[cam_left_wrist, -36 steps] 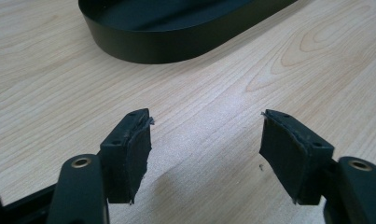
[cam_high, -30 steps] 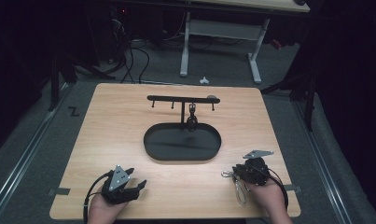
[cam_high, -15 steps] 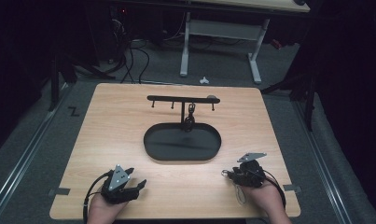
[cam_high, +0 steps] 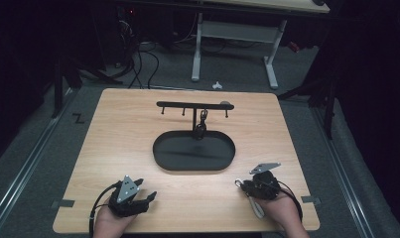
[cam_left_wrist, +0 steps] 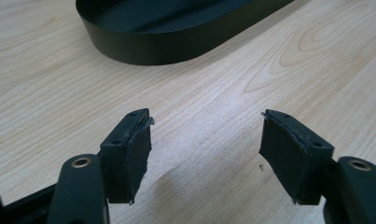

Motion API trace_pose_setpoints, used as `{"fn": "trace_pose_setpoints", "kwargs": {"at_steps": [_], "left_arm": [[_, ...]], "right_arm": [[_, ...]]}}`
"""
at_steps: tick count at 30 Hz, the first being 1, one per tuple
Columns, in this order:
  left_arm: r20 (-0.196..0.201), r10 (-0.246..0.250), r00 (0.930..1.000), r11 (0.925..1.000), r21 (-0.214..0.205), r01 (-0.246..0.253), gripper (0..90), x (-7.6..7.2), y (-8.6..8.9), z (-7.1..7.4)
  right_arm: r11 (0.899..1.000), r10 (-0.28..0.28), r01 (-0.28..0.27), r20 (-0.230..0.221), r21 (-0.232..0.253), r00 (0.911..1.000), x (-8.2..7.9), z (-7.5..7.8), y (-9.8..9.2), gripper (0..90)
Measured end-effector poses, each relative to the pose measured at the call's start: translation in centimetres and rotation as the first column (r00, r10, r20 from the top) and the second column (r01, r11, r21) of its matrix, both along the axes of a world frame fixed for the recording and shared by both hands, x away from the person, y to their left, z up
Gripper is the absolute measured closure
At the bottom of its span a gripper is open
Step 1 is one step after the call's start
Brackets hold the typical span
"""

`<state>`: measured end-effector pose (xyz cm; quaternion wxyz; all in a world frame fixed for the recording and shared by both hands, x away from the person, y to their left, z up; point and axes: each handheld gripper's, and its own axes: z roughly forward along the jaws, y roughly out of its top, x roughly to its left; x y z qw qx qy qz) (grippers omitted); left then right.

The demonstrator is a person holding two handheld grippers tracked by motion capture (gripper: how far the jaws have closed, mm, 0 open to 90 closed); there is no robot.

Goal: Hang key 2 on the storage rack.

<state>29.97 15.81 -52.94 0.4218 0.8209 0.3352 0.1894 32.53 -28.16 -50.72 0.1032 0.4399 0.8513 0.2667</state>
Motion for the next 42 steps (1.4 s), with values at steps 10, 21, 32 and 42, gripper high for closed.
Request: {"fn": "trace_pose_setpoints", "kwargs": {"at_steps": [10, 21, 32, 42], "left_arm": [[-0.001, 0.002, 1.0000, 1.0000, 0.005, -0.002, 34.7, 0.0, 0.0, 0.0], [-0.003, -0.002, 1.0000, 0.9999, 0.015, 0.002, 34.7, 0.0, -0.1, -0.1], [-0.005, -0.004, 1.0000, 0.9998, 0.018, 0.004, 34.6, 0.0, -0.2, -0.1], [-0.006, -0.008, 0.9999, 0.9997, 0.023, 0.008, 34.6, 0.0, -0.3, -0.1]], "right_arm": [[0.999, -0.002, 0.005, 0.053, -0.047, 0.9986, -0.1, 0.4, 0.3, 86.0], [0.999, -0.047, 0.047, 0.027, 0.014, 0.9985, 0.1, 0.3, -0.1, 76.9], [0.999, -0.027, 0.027, 0.013, 0.032, 0.9996, 0.1, -0.3, 0.2, 73.1], [0.999, 0.050, -0.050, 0.029, -0.022, 0.9983, -0.4, -0.1, 1.6, 86.1]]}}
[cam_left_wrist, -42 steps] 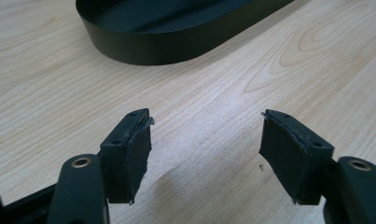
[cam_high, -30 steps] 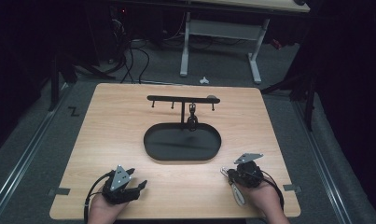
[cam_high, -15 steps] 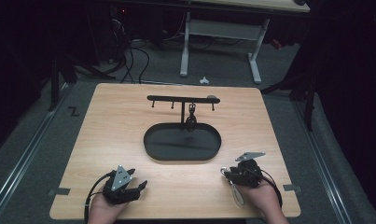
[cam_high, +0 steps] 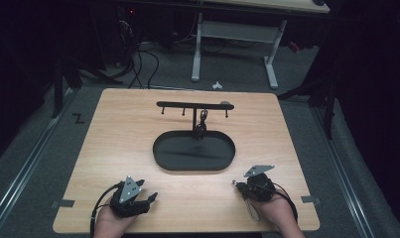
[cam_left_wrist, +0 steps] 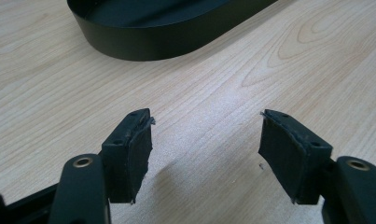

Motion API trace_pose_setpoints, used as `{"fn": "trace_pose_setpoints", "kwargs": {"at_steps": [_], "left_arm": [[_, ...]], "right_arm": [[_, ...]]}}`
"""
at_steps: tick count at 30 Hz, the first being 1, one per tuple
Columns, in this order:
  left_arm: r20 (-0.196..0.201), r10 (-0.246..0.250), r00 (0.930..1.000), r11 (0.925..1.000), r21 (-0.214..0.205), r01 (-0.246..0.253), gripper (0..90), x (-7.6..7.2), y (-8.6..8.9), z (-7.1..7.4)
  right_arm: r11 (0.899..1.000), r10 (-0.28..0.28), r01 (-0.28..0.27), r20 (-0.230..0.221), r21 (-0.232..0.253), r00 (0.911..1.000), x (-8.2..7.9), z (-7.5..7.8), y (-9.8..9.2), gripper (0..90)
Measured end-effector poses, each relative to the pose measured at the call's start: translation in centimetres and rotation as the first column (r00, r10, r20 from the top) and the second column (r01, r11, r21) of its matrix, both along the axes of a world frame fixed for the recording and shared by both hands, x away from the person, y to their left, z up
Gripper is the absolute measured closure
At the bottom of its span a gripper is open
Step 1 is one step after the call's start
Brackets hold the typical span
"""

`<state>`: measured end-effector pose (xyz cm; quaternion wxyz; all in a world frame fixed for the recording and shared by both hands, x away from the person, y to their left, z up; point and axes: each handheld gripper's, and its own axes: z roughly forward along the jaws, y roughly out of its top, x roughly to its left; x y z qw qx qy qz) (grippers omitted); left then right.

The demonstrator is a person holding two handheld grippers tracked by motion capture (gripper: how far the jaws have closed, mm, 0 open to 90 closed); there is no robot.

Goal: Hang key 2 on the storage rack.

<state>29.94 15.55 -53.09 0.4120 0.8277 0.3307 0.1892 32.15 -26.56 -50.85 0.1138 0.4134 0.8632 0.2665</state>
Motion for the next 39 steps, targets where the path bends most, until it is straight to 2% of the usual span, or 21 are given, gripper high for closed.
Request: {"fn": "trace_pose_setpoints", "kwargs": {"at_steps": [2, 8, 14, 19, 24, 29, 33, 39], "left_arm": [[0.001, 0.000, 1.0000, 1.0000, -0.001, 0.000, 34.7, 0.0, 0.0, 0.0], [0.000, -0.002, 1.0000, 1.0000, 0.001, 0.002, 34.6, 0.1, 0.0, 0.0], [0.003, -0.003, 1.0000, 1.0000, 0.002, 0.003, 34.6, 0.0, -0.1, 0.0], [0.004, 0.000, 1.0000, 1.0000, -0.001, 0.000, 34.7, 0.0, 0.0, 0.1], [0.007, -0.002, 1.0000, 1.0000, 0.002, 0.002, 34.6, -0.1, 0.0, 0.2], [0.008, -0.008, 0.9999, 1.0000, -0.002, 0.008, 34.6, -0.1, -0.1, 0.1], [0.008, -0.015, 0.9999, 0.9999, -0.009, 0.015, 34.6, -0.1, -0.1, 0.2], [0.009, -0.029, 0.9996, 0.9995, -0.010, 0.029, 34.6, -0.2, -0.3, 0.2]], "right_arm": [[1.000, -0.020, 0.020, -0.010, 0.007, 0.9997, 0.1, 0.0, -0.2, 86.1], [0.999, -0.028, 0.028, -0.023, 0.027, 0.9994, 0.1, 0.1, -0.7, 86.0], [0.998, -0.042, 0.043, -0.017, 0.052, 0.9990, -0.2, 1.0, -1.0, 86.0], [0.998, -0.037, 0.039, -0.025, 0.054, 0.9990, -0.3, 1.3, -1.0, 86.0], [0.998, -0.049, 0.051, -0.041, 0.041, 0.9979, -0.2, 1.8, -1.0, 86.0], [0.998, -0.064, 0.063, -0.096, -0.017, 0.9933, 0.0, 2.9, -1.4, 86.0], [0.995, -0.096, 0.092, -0.148, -0.034, 0.9843, 0.3, 4.2, -2.0, 86.0], [0.993, -0.114, 0.106, -0.169, -0.051, 0.9790, 0.3, 6.6, -2.0, 86.0]]}}
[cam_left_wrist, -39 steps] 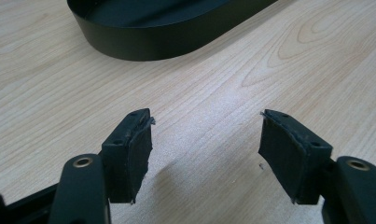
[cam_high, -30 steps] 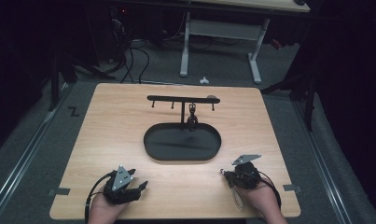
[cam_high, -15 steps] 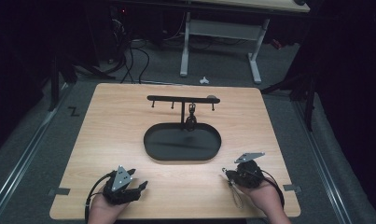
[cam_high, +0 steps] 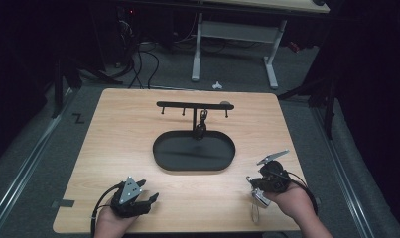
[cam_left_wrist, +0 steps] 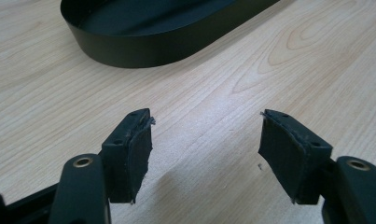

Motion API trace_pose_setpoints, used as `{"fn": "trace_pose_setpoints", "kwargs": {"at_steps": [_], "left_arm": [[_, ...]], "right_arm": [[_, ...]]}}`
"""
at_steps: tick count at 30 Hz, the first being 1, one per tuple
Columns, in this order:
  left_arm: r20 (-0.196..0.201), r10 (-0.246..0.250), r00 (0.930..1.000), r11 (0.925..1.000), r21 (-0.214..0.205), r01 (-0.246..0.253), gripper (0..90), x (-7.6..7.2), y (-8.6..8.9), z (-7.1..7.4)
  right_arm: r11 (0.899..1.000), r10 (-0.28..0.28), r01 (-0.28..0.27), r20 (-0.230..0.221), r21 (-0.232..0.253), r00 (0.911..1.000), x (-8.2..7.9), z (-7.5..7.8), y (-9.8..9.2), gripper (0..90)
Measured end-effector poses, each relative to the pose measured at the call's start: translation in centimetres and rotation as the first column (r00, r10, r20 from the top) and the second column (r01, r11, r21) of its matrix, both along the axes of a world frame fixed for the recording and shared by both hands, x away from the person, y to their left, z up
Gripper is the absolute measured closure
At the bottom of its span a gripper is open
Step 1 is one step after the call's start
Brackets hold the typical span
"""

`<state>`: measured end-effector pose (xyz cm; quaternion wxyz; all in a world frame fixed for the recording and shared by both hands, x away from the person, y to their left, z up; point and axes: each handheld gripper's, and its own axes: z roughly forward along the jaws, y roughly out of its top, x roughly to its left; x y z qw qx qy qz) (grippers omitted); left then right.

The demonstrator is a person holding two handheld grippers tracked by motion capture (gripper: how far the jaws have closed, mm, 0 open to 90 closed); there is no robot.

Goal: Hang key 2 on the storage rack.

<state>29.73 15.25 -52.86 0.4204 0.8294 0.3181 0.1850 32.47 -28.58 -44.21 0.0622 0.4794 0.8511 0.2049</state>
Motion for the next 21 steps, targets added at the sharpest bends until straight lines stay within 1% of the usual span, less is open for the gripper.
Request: {"fn": "trace_pose_setpoints", "kwargs": {"at_steps": [1, 2, 4, 8, 9, 12, 13, 19, 21], "left_arm": [[0.001, 0.001, 1.0000, 1.0000, -0.005, -0.001, 34.6, 0.0, -0.1, 0.0], [0.001, 0.000, 1.0000, 1.0000, -0.004, 0.000, 34.6, 0.0, -0.1, 0.0], [0.001, -0.002, 1.0000, 1.0000, 0.002, 0.002, 34.6, 0.0, -0.2, 0.0], [0.001, -0.002, 1.0000, 1.0000, -0.002, 0.002, 34.6, 0.0, -0.1, -0.1], [0.000, -0.002, 1.0000, 1.0000, -0.003, 0.002, 34.6, 0.0, -0.1, -0.1], [0.003, -0.004, 1.0000, 1.0000, 0.001, 0.004, 34.6, 0.0, -0.2, -0.1], [0.003, -0.004, 1.0000, 1.0000, 0.000, 0.004, 34.6, 0.0, -0.2, -0.1], [0.003, -0.005, 1.0000, 1.0000, -0.009, 0.005, 34.6, 0.1, -0.2, -0.2], [0.004, -0.008, 1.0000, 0.9999, -0.005, 0.008, 34.6, 0.0, -0.2, -0.1]], "right_arm": [[1.000, 0.000, 0.000, 0.002, 0.001, 1.0000, 0.0, 0.3, 0.0, 86.0], [1.000, 0.001, -0.001, 0.008, 0.000, 1.0000, 0.0, 1.0, 0.1, 86.0], [1.000, 0.003, -0.003, 0.012, 0.000, 0.9999, 0.0, 1.7, 0.2, 86.0], [1.000, 0.010, -0.010, 0.026, -0.004, 0.9996, 0.2, 3.3, 0.6, 86.0], [1.000, 0.019, -0.019, 0.033, -0.005, 0.9993, 0.3, 3.5, 0.6, 86.0], [1.000, 0.019, -0.019, 0.043, -0.005, 0.9989, 0.6, 4.2, 0.9, 86.0], [1.000, 0.026, -0.025, 0.054, -0.006, 0.9982, 0.8, 4.5, 1.0, 86.0], [1.000, 0.029, -0.029, 0.079, -0.001, 0.9964, 1.6, 5.7, 1.7, 86.0], [0.999, 0.032, -0.032, 0.087, 0.001, 0.9957, 2.0, 6.2, 1.9, 86.0]]}}
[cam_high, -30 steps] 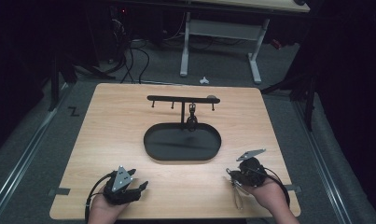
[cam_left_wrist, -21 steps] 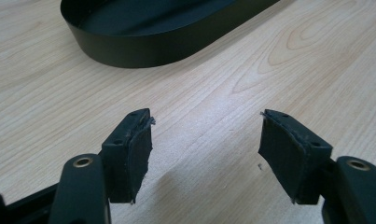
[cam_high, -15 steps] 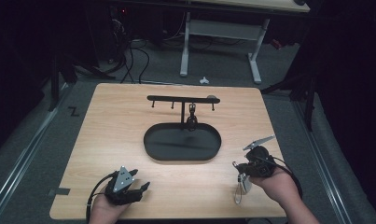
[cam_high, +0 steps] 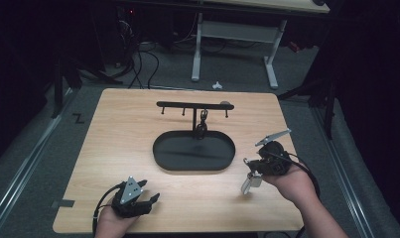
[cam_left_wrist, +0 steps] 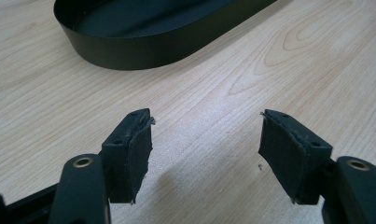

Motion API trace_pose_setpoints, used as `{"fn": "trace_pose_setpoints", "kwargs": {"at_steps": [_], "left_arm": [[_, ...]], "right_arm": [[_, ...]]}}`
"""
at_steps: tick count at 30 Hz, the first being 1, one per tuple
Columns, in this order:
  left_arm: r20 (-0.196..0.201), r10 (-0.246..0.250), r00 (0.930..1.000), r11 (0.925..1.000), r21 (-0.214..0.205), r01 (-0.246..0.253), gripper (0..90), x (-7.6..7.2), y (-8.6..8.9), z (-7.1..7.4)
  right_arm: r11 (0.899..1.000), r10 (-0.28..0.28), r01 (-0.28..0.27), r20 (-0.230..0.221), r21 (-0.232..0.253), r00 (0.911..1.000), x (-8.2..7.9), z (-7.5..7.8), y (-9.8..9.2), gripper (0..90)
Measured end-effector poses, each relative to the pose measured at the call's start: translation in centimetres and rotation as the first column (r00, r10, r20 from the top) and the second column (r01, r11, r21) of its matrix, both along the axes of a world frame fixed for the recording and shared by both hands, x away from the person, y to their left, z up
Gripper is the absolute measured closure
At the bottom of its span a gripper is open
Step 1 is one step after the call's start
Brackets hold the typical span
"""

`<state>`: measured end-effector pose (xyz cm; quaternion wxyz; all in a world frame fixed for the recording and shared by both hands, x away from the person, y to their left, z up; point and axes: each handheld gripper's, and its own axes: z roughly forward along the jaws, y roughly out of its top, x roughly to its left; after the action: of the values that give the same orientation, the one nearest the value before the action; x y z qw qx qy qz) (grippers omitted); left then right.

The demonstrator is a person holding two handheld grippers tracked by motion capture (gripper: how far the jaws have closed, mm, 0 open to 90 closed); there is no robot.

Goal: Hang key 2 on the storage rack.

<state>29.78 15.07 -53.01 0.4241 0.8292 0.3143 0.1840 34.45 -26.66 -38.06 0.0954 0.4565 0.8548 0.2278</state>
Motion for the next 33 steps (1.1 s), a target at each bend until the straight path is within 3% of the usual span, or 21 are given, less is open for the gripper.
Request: {"fn": "trace_pose_setpoints", "kwargs": {"at_steps": [19, 33], "left_arm": [[0.007, 0.013, 0.9999, 0.9999, -0.002, -0.013, 34.6, -0.1, 0.6, 0.1], [0.007, 0.029, 0.9996, 0.9995, 0.012, -0.029, 34.7, -0.5, 1.1, 0.1]], "right_arm": [[1.000, 0.010, -0.011, 0.065, 0.015, 0.9978, 5.5, 4.3, 3.3, 86.0], [1.000, 0.012, -0.014, 0.081, 0.025, 0.9966, 8.8, 5.3, 4.9, 86.0]]}}
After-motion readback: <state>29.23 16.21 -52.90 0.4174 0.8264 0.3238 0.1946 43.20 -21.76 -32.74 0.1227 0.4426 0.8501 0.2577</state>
